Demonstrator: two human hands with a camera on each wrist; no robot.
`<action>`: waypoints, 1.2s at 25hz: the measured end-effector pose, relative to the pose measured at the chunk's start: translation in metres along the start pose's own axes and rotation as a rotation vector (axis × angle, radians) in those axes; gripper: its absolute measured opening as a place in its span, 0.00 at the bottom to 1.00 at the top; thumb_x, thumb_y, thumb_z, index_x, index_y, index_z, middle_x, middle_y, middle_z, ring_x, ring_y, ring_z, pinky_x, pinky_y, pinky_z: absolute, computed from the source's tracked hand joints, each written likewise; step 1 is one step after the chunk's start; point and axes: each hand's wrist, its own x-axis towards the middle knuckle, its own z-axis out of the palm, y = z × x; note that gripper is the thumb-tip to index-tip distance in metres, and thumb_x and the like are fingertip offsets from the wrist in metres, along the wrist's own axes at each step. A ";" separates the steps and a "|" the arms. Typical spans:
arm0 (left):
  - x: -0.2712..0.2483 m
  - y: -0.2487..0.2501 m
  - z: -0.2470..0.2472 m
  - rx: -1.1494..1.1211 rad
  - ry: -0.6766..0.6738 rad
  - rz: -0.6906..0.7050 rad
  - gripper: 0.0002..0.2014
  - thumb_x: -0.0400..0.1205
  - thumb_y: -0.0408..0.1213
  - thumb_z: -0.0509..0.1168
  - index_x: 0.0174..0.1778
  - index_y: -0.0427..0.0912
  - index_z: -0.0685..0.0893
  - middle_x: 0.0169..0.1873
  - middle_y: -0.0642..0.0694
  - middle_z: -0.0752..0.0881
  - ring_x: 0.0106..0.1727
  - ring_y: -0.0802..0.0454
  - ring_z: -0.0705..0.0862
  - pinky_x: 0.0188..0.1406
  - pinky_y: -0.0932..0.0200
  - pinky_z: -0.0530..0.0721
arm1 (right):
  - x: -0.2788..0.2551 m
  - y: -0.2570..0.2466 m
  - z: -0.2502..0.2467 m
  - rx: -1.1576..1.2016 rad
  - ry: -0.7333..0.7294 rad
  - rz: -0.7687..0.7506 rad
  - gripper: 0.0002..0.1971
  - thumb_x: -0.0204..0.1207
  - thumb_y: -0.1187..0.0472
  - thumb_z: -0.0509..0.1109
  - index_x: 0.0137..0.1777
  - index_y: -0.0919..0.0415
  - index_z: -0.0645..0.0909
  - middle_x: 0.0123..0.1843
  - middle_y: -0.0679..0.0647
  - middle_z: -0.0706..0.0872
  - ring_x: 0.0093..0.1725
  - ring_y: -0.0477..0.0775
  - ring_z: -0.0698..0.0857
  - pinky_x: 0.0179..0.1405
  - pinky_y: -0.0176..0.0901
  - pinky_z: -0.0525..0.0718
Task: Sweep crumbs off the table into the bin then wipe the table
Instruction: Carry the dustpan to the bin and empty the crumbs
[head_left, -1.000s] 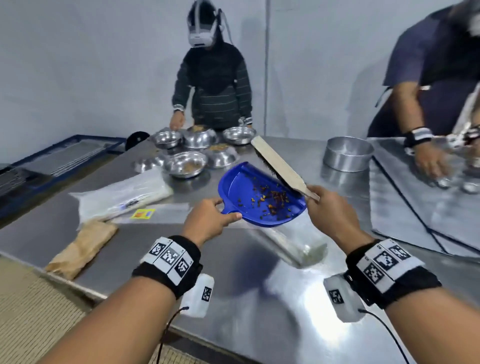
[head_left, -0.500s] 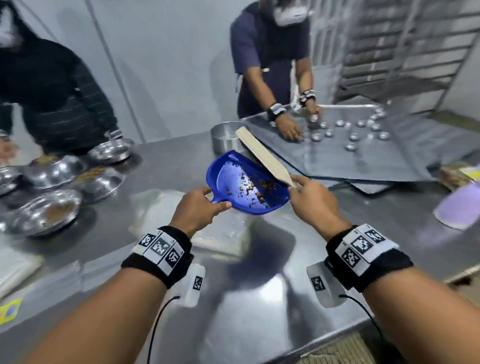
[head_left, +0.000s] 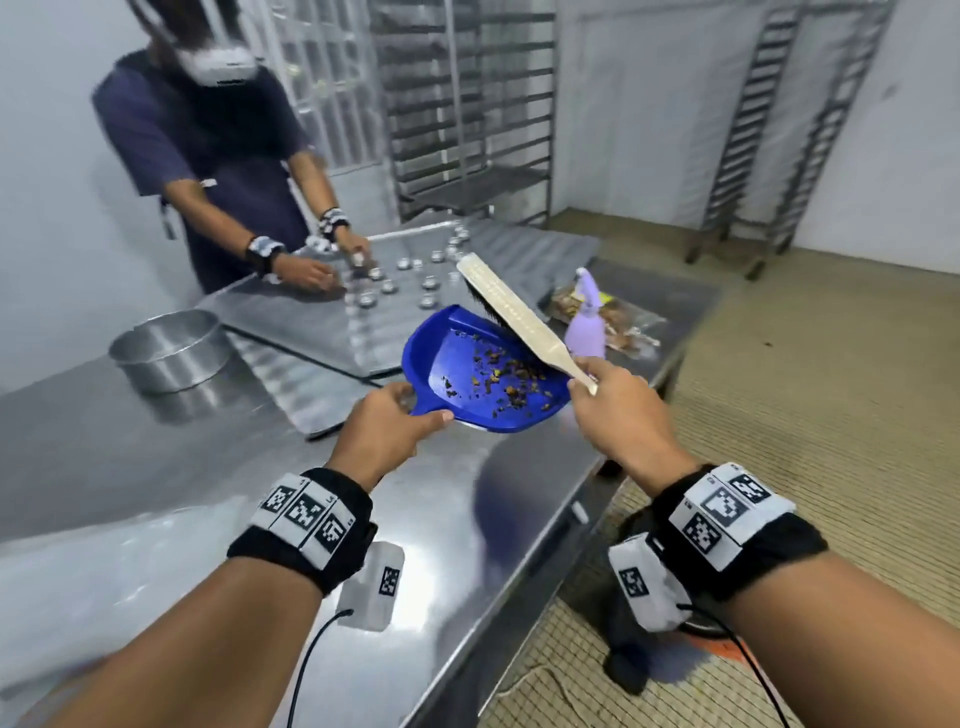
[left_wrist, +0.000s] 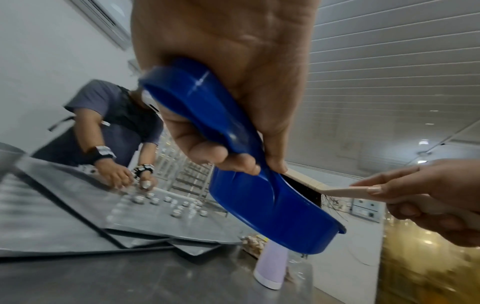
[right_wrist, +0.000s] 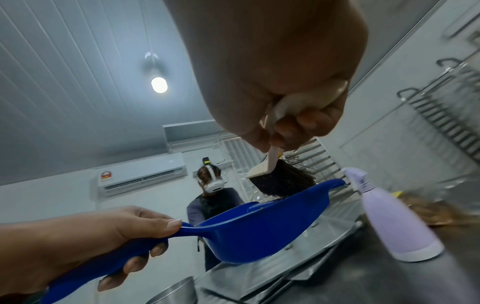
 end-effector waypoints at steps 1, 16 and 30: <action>0.005 0.013 0.019 -0.003 -0.028 0.013 0.28 0.74 0.48 0.77 0.69 0.46 0.81 0.48 0.45 0.89 0.23 0.56 0.80 0.14 0.69 0.71 | 0.001 0.018 -0.014 -0.008 0.024 0.028 0.21 0.82 0.51 0.58 0.76 0.41 0.72 0.66 0.56 0.85 0.66 0.64 0.81 0.60 0.52 0.78; 0.043 0.117 0.231 -0.005 -0.328 0.132 0.30 0.73 0.45 0.78 0.69 0.41 0.80 0.38 0.45 0.87 0.23 0.49 0.78 0.19 0.62 0.71 | 0.005 0.209 -0.111 -0.020 0.180 0.363 0.20 0.82 0.49 0.59 0.74 0.41 0.73 0.51 0.53 0.89 0.46 0.58 0.86 0.44 0.45 0.80; 0.083 0.160 0.343 0.071 -0.555 0.194 0.15 0.75 0.45 0.77 0.50 0.54 0.77 0.33 0.44 0.87 0.22 0.52 0.78 0.19 0.62 0.74 | 0.015 0.293 -0.123 -0.069 0.266 0.597 0.20 0.83 0.50 0.60 0.75 0.44 0.73 0.41 0.46 0.87 0.28 0.44 0.80 0.26 0.38 0.71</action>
